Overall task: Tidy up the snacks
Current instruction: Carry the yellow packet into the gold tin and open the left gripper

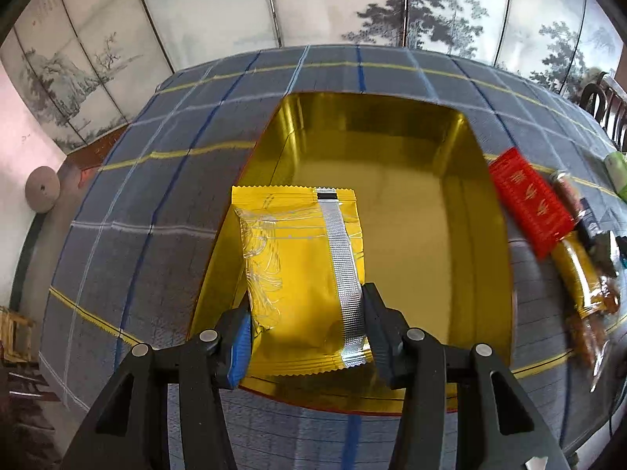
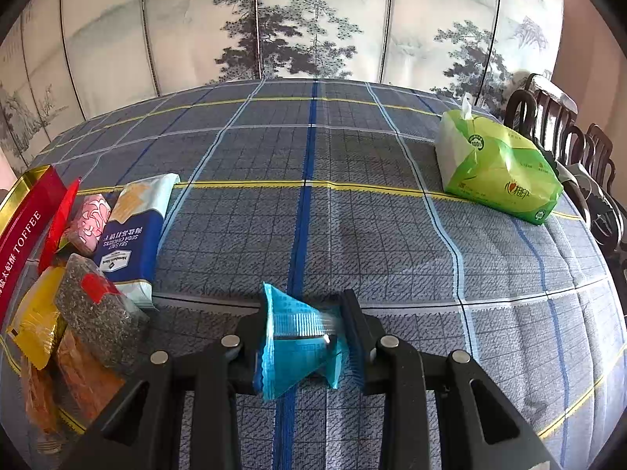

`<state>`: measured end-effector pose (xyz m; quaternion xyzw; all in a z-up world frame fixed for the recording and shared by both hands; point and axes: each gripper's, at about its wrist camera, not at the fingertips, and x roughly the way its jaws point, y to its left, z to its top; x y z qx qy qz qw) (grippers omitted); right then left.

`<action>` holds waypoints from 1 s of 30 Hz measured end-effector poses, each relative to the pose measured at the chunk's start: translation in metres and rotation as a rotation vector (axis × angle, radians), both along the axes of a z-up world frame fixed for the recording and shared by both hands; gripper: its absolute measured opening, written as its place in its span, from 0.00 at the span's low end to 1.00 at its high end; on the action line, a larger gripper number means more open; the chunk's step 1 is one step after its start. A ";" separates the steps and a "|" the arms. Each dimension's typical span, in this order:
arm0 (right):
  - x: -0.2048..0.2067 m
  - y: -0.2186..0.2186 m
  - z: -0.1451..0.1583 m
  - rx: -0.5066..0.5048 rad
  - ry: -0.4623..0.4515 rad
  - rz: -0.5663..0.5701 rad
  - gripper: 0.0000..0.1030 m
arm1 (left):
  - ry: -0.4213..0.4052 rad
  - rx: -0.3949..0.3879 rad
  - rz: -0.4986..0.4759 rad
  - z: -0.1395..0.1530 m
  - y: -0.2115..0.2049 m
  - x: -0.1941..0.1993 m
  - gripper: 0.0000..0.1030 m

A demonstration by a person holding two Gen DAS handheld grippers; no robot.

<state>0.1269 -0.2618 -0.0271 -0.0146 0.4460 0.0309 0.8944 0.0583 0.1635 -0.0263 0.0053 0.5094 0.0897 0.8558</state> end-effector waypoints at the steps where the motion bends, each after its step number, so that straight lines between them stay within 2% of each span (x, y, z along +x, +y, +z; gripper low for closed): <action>1: 0.000 0.000 0.000 -0.003 0.000 -0.003 0.30 | 0.003 0.002 -0.001 -0.001 0.002 -0.002 0.45; 12: -0.006 0.001 0.008 0.002 -0.011 -0.027 0.30 | 0.029 -0.011 -0.007 -0.016 0.009 -0.005 0.45; 23: -0.013 0.031 0.055 0.050 -0.076 0.026 0.30 | 0.023 0.004 -0.025 -0.016 0.002 -0.006 0.50; 30: -0.022 0.081 0.076 0.083 -0.101 0.137 0.30 | -0.034 0.000 -0.023 0.004 0.000 -0.014 0.65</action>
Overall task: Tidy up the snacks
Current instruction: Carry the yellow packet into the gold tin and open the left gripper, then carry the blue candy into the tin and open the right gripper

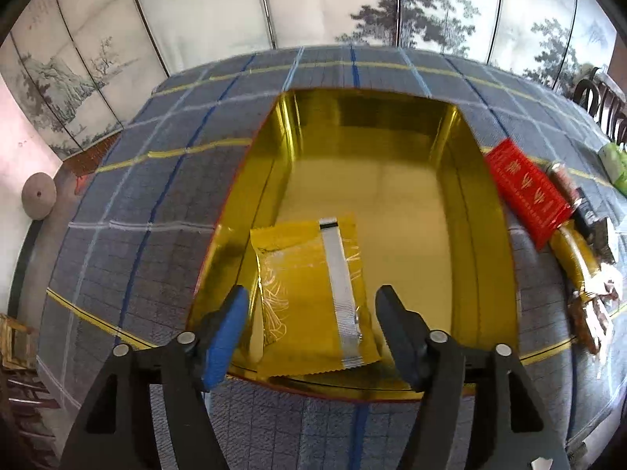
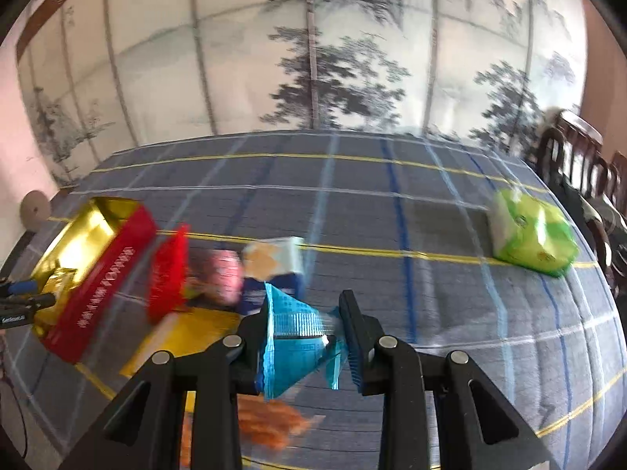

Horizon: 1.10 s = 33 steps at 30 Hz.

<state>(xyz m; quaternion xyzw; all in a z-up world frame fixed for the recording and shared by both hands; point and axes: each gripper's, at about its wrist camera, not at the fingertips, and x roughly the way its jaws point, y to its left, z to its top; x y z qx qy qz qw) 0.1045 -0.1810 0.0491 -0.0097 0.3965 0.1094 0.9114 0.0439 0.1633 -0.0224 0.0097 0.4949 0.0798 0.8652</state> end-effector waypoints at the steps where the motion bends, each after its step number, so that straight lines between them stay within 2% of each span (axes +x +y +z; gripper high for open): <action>1: -0.001 0.010 0.002 0.001 -0.002 0.021 0.30 | -0.011 -0.003 0.001 0.004 0.000 -0.001 0.66; 6: -0.010 0.053 0.007 0.019 0.009 0.108 0.30 | -0.058 -0.002 0.027 0.023 0.005 -0.016 0.74; 14: -0.020 0.124 0.016 0.043 -0.003 0.255 0.30 | -0.107 -0.007 0.125 0.044 0.031 -0.047 0.79; 23: -0.021 0.192 0.017 0.082 0.013 0.379 0.30 | -0.098 -0.009 0.217 0.042 0.060 -0.072 0.81; 33: -0.027 0.245 0.004 0.031 0.021 0.471 0.30 | -0.080 -0.009 0.249 0.037 0.068 -0.084 0.82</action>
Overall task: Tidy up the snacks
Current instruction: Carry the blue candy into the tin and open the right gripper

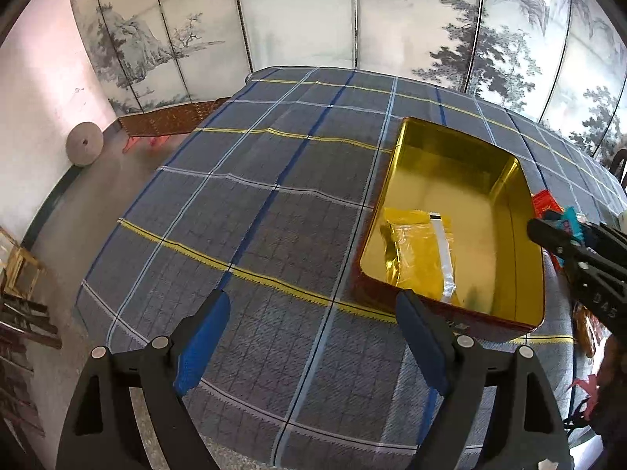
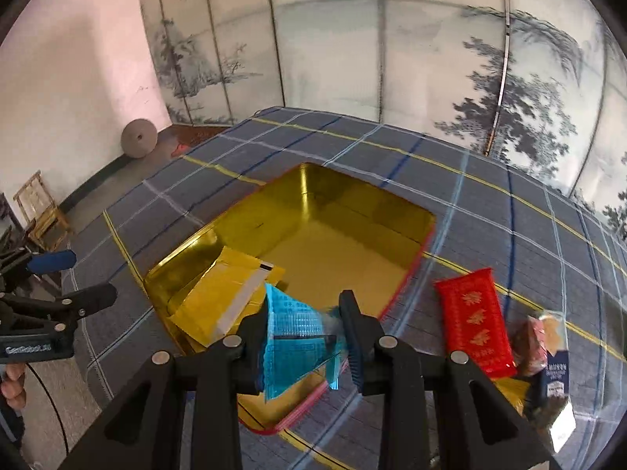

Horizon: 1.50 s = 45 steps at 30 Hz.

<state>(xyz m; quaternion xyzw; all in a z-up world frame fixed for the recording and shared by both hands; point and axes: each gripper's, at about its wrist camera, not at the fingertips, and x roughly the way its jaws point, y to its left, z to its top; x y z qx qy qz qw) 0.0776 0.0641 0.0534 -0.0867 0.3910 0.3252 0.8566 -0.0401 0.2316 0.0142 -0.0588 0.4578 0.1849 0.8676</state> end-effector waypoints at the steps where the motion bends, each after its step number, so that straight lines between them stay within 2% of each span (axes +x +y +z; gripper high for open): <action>1: 0.001 0.002 -0.001 -0.001 0.007 0.004 0.30 | 0.002 0.002 0.003 0.000 0.000 -0.001 0.82; 23: -0.005 0.037 -0.026 -0.078 0.031 0.080 0.30 | 0.019 -0.030 0.055 -0.005 0.018 -0.011 0.84; 40: -0.005 0.045 -0.037 -0.094 0.054 0.102 0.30 | 0.033 -0.052 0.089 -0.010 0.026 -0.018 0.84; 43: -0.006 0.045 -0.037 -0.091 0.056 0.103 0.34 | 0.033 -0.055 0.085 -0.010 0.024 -0.017 0.84; 44: -0.007 0.044 -0.036 -0.091 0.056 0.101 0.43 | 0.033 -0.055 0.084 -0.010 0.022 -0.017 0.84; 45: -0.007 0.043 -0.035 -0.085 0.056 0.097 0.48 | 0.033 -0.056 0.082 -0.010 0.021 -0.016 0.84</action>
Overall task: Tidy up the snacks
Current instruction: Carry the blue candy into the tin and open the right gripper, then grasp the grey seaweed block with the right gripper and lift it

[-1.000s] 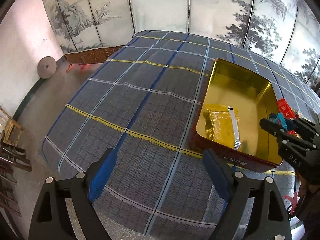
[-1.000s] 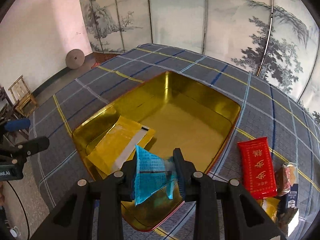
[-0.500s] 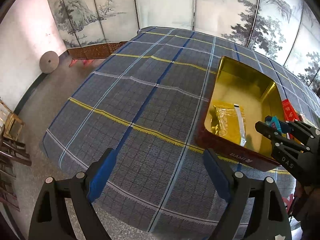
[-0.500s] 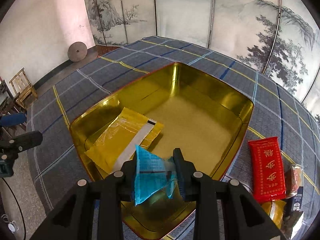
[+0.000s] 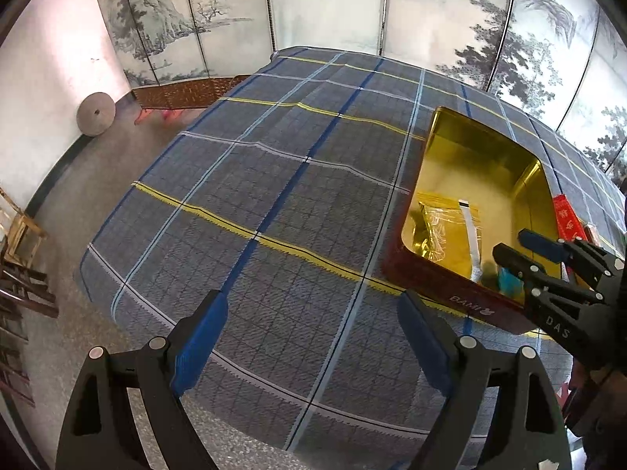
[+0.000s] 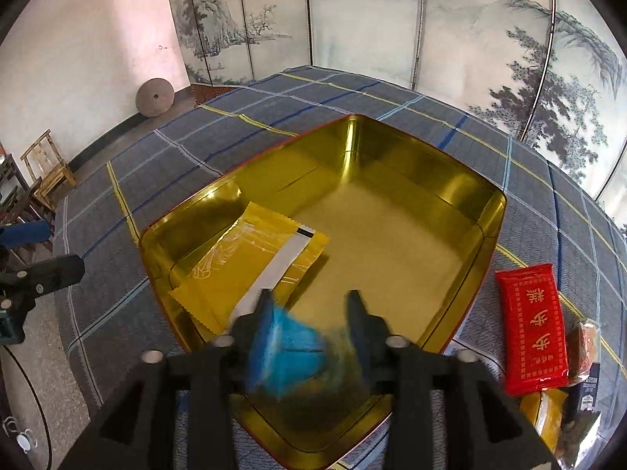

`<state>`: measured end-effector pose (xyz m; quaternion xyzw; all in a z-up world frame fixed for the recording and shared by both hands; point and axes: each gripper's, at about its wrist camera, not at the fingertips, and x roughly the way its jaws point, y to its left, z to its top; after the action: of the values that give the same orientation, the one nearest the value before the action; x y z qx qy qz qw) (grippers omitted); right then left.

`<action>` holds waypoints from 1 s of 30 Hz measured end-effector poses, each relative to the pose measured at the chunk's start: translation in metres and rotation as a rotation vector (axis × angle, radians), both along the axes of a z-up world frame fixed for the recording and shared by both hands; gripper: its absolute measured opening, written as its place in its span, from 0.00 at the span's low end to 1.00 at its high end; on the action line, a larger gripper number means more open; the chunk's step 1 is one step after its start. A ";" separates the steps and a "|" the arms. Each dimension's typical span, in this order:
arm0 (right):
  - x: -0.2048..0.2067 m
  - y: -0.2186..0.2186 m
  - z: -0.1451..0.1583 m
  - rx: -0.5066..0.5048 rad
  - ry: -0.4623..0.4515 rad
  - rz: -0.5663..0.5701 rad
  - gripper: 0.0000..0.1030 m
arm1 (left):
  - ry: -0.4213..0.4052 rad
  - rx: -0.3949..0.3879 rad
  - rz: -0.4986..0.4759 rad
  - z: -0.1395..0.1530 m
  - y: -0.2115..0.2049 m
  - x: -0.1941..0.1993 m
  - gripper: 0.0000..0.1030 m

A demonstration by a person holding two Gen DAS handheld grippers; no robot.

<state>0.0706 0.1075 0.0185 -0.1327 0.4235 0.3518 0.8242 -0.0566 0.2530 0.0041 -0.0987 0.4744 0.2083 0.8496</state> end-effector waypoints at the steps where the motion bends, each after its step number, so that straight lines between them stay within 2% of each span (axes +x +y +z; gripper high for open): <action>1: 0.000 -0.001 0.001 0.005 -0.003 -0.003 0.53 | 0.000 -0.001 -0.001 0.000 -0.001 0.000 0.84; 6: -0.001 -0.011 0.013 0.036 -0.008 -0.017 0.53 | -0.010 -0.004 -0.020 0.003 -0.010 0.003 0.84; 11: -0.001 -0.043 0.028 0.070 -0.020 -0.049 0.53 | -0.028 -0.005 -0.051 0.009 -0.026 0.008 0.84; 21: 0.015 -0.171 0.040 0.009 -0.073 -0.225 0.53 | -0.029 -0.006 -0.172 0.013 -0.082 0.022 0.84; 25: 0.027 -0.217 0.035 -0.032 -0.062 -0.277 0.53 | -0.021 -0.005 -0.215 0.012 -0.104 0.027 0.84; 30: 0.041 -0.255 0.021 -0.088 -0.007 -0.258 0.53 | -0.008 -0.009 -0.261 0.009 -0.131 0.032 0.84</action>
<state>0.1112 -0.1473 0.0391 -0.1143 0.4492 0.2236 0.8574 -0.0245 0.1223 0.0135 -0.0407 0.4808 0.0933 0.8709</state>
